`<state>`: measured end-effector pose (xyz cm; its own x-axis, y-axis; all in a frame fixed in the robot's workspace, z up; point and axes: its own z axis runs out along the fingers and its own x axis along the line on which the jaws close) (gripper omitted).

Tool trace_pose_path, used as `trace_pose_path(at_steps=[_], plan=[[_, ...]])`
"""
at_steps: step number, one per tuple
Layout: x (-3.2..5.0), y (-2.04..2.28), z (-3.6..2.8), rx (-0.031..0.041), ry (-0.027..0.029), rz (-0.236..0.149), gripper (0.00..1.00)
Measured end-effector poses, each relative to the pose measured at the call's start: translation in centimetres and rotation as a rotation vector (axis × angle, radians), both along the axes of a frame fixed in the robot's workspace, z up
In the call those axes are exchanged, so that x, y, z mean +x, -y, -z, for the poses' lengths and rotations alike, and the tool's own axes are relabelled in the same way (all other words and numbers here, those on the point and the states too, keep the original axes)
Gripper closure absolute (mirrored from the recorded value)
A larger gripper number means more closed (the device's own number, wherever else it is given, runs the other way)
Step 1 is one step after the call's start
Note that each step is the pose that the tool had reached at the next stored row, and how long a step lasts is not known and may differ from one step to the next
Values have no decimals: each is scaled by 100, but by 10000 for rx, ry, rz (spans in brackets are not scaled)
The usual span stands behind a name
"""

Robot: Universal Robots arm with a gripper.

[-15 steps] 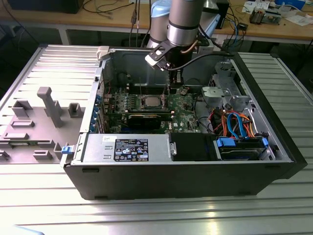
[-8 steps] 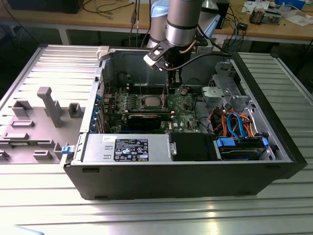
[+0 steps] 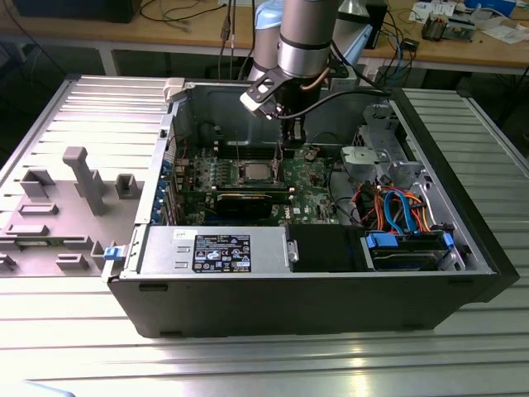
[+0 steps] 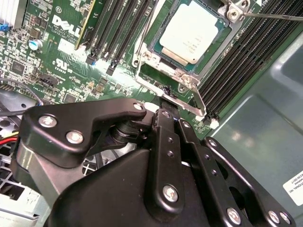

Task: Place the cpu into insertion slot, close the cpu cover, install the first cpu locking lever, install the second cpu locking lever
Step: 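Close the cpu cover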

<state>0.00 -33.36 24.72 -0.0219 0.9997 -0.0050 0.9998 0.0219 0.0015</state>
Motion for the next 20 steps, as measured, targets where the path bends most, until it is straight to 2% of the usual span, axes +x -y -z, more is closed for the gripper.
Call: trace_pose_path(at_steps=[20], plan=[[-123,0,15,-1,-1,-1,89]])
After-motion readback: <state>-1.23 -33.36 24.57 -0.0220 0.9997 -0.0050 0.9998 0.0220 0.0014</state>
